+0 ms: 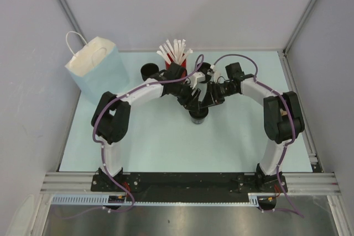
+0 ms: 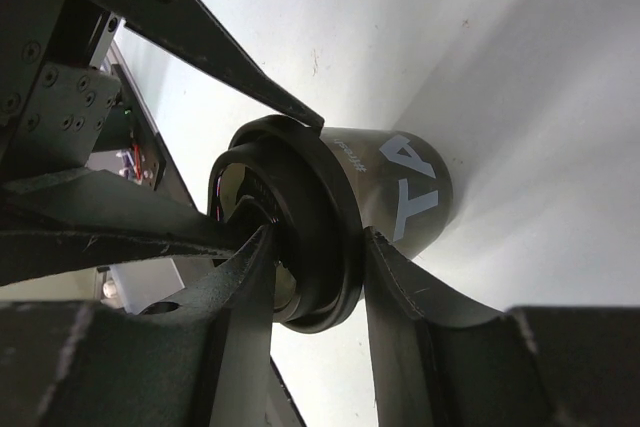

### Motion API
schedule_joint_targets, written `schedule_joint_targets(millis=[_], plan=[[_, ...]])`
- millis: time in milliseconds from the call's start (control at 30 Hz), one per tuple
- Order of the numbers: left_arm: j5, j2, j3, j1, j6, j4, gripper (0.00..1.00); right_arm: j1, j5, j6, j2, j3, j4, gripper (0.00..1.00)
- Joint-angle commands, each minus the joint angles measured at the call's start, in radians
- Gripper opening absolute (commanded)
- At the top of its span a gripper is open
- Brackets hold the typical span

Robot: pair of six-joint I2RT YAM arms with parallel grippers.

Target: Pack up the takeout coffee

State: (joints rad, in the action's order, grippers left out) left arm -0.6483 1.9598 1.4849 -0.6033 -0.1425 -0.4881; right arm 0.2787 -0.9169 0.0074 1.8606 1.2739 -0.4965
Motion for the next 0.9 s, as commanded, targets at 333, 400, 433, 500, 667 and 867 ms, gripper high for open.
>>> schedule_joint_targets(millis=[333, 400, 433, 500, 667, 867], plan=[[0.124, 0.062, 0.02, 0.054, -0.124, -0.115, 0.78, 0.031, 0.038, -0.069, 0.035, 0.031, -0.037, 0.33], [0.092, 0.053, 0.023, 0.062, -0.124, -0.116, 0.78, 0.036, 0.046, -0.079, 0.031, 0.035, -0.042, 0.33], [0.061, 0.045, 0.025, 0.063, -0.123, -0.116, 0.79, 0.037, 0.046, -0.084, 0.031, 0.035, -0.045, 0.33], [0.033, 0.041, 0.031, 0.071, -0.12, -0.115, 0.79, 0.04, 0.049, -0.09, 0.029, 0.041, -0.05, 0.33], [-0.086, 0.033, 0.034, 0.079, -0.108, -0.109, 0.8, 0.043, 0.056, -0.113, 0.035, 0.051, -0.059, 0.33], [-0.146, 0.025, 0.02, 0.079, -0.103, -0.089, 0.8, 0.042, 0.081, -0.116, 0.041, 0.056, -0.059, 0.33]])
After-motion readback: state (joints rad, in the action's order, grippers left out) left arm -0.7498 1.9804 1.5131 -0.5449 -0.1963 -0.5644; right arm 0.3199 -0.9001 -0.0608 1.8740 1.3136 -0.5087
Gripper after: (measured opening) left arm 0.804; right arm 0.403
